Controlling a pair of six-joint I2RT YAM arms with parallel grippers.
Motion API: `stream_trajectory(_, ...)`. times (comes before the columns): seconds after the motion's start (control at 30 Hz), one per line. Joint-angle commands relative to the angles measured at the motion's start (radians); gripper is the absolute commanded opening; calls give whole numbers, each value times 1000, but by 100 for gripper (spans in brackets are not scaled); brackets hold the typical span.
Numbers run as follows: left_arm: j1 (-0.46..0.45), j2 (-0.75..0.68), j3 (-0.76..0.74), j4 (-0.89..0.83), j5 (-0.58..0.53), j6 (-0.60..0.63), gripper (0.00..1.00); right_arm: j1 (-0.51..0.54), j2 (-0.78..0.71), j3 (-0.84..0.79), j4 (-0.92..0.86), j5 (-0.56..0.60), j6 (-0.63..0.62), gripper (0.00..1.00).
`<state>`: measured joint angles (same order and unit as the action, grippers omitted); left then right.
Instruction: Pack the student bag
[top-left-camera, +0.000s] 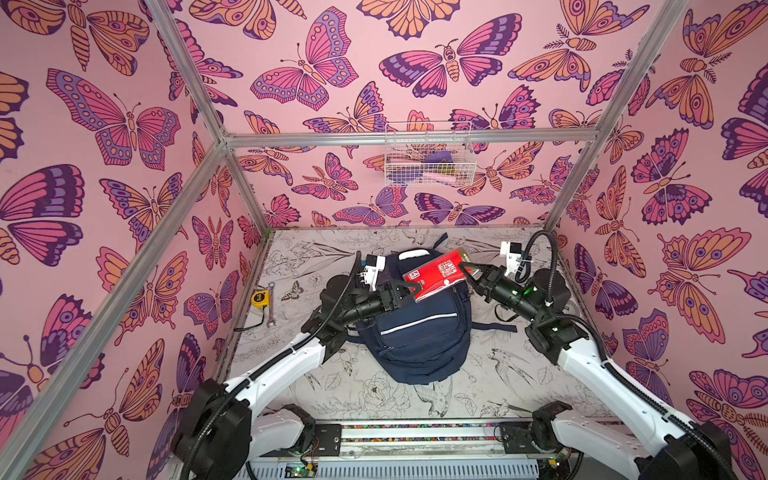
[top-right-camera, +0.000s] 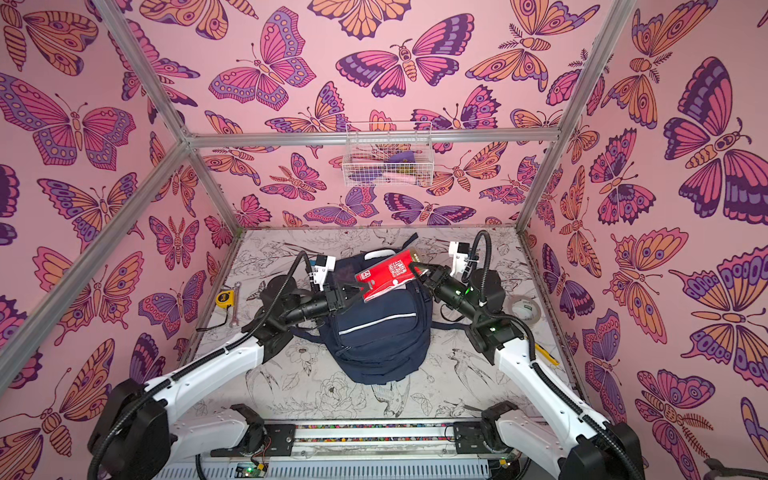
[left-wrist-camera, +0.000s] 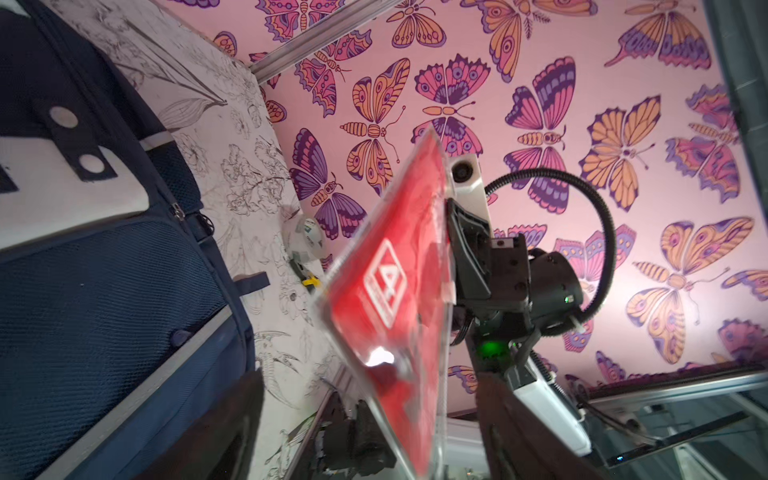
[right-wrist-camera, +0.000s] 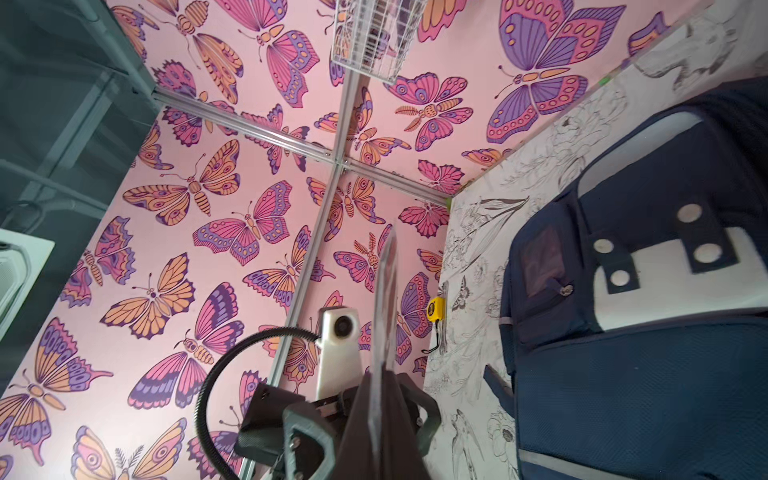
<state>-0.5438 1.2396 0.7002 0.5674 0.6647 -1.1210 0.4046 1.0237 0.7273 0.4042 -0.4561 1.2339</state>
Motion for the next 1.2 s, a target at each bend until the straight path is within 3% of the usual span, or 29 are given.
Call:
stream_trajectory(0.0,-3,19,-9,175,21,-66,63,26,12,10,100,18,33,0)
stream_trajectory(0.27,2,-75,-5,-26,-29,66,1,32,10,-12,78,6,24,0)
stream_trajectory(0.4,14,-98,7,-79,-9,104,0,33,7,10,-7,-22,-22,0)
stream_trajectory(0.43,22,-101,8,-78,10,105,0,30,5,22,-48,-42,-51,5)
stream_trajectory(0.47,30,-104,7,-76,29,107,0,22,2,36,-93,-65,-78,14)
stream_trajectory(0.53,49,-108,7,-80,82,111,0,-2,-9,59,-175,-119,-132,44)
stream_trajectory(0.57,62,-104,9,-84,121,110,0,-20,-12,67,-212,-155,-162,54)
stream_trajectory(0.67,92,-89,5,-38,238,67,0,-64,-4,70,-237,-286,-209,60)
stream_trajectory(0.77,99,-72,6,30,331,18,0,-66,24,61,-225,-372,-238,55)
stream_trajectory(0.9,99,-57,10,86,417,-27,0,-67,53,73,-241,-438,-287,31)
stream_trajectory(1.07,105,-49,16,64,454,-19,0,-68,50,72,-242,-438,-300,0)
stream_trajectory(1.13,111,-51,30,-2,441,22,0,-67,45,75,-255,-440,-311,0)
stream_trajectory(1.17,114,-54,45,-74,427,65,8,-69,38,78,-267,-436,-318,0)
